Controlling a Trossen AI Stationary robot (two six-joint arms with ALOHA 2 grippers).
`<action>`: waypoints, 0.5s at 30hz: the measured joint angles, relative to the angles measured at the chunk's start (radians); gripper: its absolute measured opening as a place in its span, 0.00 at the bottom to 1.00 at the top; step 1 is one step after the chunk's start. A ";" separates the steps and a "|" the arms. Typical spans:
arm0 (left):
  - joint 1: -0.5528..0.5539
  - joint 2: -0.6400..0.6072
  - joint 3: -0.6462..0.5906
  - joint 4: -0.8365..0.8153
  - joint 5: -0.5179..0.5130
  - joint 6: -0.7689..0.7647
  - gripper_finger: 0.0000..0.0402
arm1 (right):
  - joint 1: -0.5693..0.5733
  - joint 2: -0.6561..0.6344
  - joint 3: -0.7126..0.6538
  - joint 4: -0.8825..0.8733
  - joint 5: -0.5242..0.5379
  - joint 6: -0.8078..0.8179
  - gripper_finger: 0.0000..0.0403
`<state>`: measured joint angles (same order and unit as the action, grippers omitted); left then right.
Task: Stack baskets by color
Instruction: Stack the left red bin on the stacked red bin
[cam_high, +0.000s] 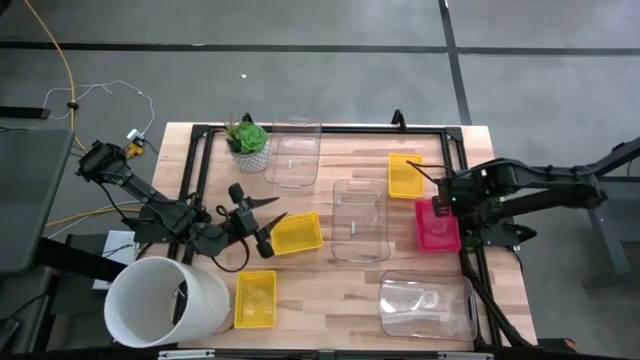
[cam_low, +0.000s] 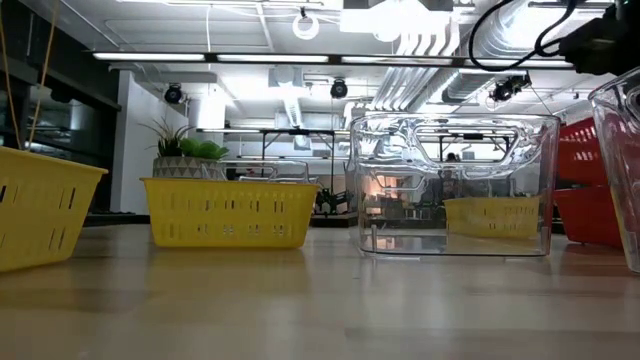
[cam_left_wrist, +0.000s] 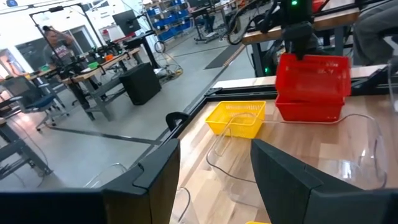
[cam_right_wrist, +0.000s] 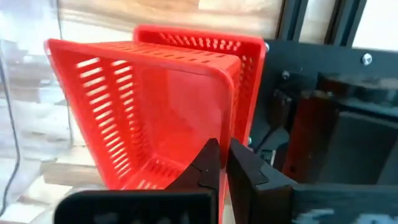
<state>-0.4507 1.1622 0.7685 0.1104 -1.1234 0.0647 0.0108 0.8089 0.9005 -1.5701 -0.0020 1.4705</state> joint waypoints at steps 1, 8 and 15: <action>0.000 0.000 0.000 0.000 0.005 0.000 0.46 | -0.006 0.000 0.000 0.000 0.010 -0.011 0.00; 0.000 0.000 0.000 0.000 0.019 -0.006 0.46 | -0.051 0.009 0.000 -0.001 0.032 -0.085 0.00; 0.000 0.000 0.000 0.000 0.019 -0.008 0.46 | -0.053 0.009 0.000 -0.001 0.040 -0.110 0.00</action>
<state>-0.4507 1.1622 0.7685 0.1104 -1.1046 0.0566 -0.0418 0.8177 0.9005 -1.5711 0.0383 1.3605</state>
